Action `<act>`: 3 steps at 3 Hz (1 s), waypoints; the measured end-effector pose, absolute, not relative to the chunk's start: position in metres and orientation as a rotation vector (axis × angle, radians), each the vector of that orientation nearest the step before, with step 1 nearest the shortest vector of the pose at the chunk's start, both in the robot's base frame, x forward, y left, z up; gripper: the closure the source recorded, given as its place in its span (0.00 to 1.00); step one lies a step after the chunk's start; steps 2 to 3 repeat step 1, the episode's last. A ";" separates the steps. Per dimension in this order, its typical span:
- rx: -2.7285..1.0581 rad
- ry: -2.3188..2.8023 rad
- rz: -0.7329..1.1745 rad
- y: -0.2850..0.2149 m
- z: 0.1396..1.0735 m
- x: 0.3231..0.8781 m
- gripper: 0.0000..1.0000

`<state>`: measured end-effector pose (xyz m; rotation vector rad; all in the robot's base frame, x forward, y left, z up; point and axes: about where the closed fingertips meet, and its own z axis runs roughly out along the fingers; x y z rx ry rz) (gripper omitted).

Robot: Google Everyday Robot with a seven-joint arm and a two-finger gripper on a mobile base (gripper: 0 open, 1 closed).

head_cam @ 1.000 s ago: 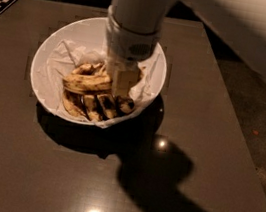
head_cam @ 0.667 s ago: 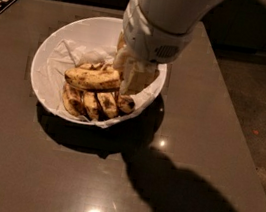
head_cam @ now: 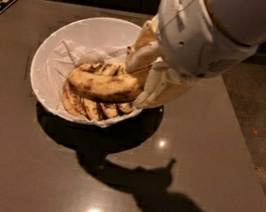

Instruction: Pick banana from white bowl

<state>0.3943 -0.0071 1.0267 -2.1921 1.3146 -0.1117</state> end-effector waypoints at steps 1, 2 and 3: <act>-2.192 1.314 -0.112 -0.007 1.027 0.394 1.00; -2.192 1.314 -0.112 -0.007 1.027 0.394 1.00; -2.192 1.314 -0.112 -0.007 1.027 0.394 1.00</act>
Offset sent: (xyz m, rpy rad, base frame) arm 0.0000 0.0000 0.0000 0.0000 0.0000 0.0000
